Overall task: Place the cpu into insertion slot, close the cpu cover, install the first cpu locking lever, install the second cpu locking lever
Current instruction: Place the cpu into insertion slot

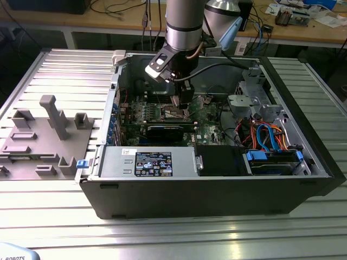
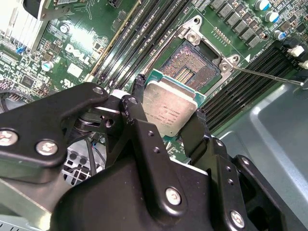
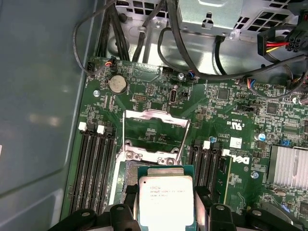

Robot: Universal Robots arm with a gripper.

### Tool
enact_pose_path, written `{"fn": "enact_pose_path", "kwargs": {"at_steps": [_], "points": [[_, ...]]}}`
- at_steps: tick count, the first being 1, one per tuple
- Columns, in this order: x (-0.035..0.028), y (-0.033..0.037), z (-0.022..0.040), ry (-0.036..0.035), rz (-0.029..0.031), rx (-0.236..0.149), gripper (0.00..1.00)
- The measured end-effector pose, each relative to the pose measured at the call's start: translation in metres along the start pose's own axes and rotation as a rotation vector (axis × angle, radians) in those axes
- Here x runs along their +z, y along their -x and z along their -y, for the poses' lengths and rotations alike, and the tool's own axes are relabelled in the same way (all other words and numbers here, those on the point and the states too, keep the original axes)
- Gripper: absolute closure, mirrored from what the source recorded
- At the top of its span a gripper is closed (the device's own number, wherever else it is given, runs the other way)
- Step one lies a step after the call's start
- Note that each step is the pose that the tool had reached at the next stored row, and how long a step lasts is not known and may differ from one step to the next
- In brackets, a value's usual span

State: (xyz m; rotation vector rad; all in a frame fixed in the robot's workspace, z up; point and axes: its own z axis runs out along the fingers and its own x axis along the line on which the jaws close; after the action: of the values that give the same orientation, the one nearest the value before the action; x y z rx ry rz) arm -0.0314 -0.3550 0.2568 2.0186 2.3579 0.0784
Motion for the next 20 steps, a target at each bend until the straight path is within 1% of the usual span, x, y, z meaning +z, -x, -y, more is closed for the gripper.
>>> {"fn": "enact_pose_path", "kwargs": {"at_steps": [17, 20], "points": [[0.0005, 0.0000, 0.0000, 0.0002, 0.0019, 0.029, 0.45], [0.0006, 0.0000, 0.0001, 0.0001, 0.0029, 0.040, 0.45]]}}
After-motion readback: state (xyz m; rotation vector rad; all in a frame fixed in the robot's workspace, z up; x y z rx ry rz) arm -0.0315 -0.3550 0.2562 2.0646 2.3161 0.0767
